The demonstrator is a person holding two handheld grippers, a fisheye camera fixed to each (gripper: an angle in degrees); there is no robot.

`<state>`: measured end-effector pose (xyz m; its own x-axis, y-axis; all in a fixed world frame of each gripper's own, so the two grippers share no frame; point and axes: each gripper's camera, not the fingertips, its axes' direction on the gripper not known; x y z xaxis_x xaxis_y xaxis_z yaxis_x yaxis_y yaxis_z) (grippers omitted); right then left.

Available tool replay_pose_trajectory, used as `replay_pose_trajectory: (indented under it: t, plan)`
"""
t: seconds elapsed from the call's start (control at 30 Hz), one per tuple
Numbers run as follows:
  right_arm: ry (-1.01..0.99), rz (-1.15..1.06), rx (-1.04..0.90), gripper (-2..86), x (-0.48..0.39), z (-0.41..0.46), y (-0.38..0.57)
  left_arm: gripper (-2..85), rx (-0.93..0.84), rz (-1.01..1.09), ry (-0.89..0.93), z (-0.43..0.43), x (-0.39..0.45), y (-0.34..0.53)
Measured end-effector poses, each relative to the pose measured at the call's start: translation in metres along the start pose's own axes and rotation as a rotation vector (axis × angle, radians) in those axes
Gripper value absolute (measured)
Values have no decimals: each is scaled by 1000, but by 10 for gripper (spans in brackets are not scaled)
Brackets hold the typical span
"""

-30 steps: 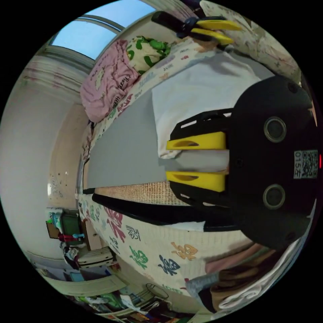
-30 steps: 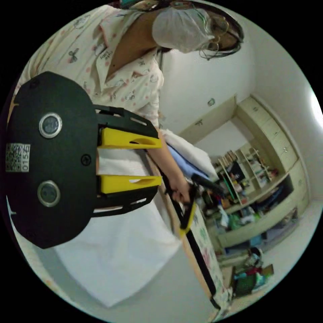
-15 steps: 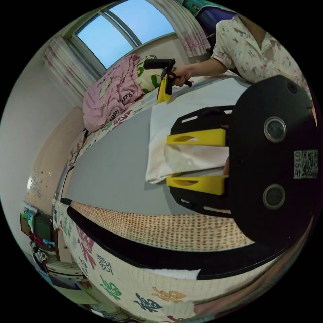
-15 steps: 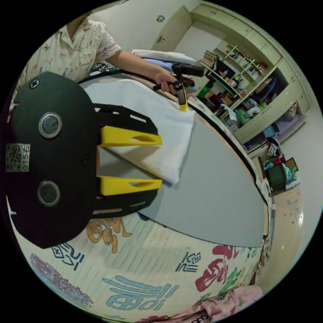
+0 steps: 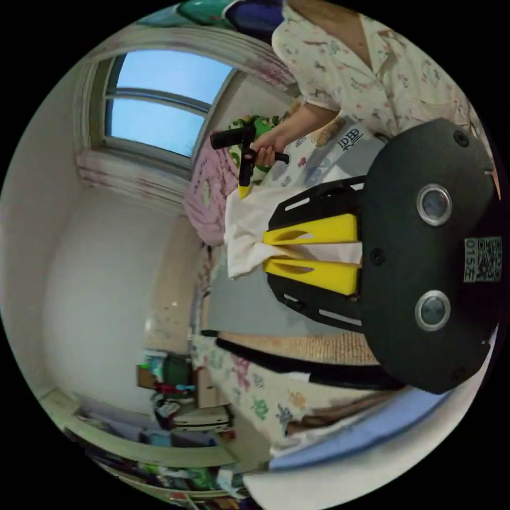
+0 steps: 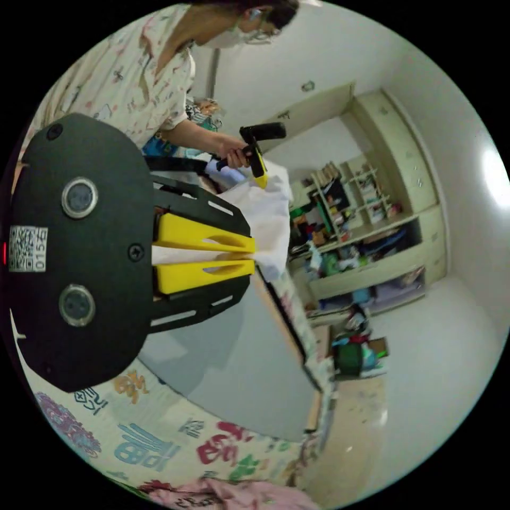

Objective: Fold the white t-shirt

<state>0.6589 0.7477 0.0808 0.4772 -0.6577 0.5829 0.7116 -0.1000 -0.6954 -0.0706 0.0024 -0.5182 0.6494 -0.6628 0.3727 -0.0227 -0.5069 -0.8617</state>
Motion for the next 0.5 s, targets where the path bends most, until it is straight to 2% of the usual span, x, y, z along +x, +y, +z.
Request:
replay_pose_trajectory:
  t: [0.2, 0.3, 0.5]
  plan:
    - [-161, -360, 195, 8, -136, 7, 87, 16, 343, 165, -134, -208, 79, 47]
    - [-202, -499, 240, 8, -187, 51, 130, 16, 424, 245, -259, -286, 112, 63]
    - [-344, -555, 187, 9, -221, 233, 187, 19, 446, 202, -487, -388, 98, 75]
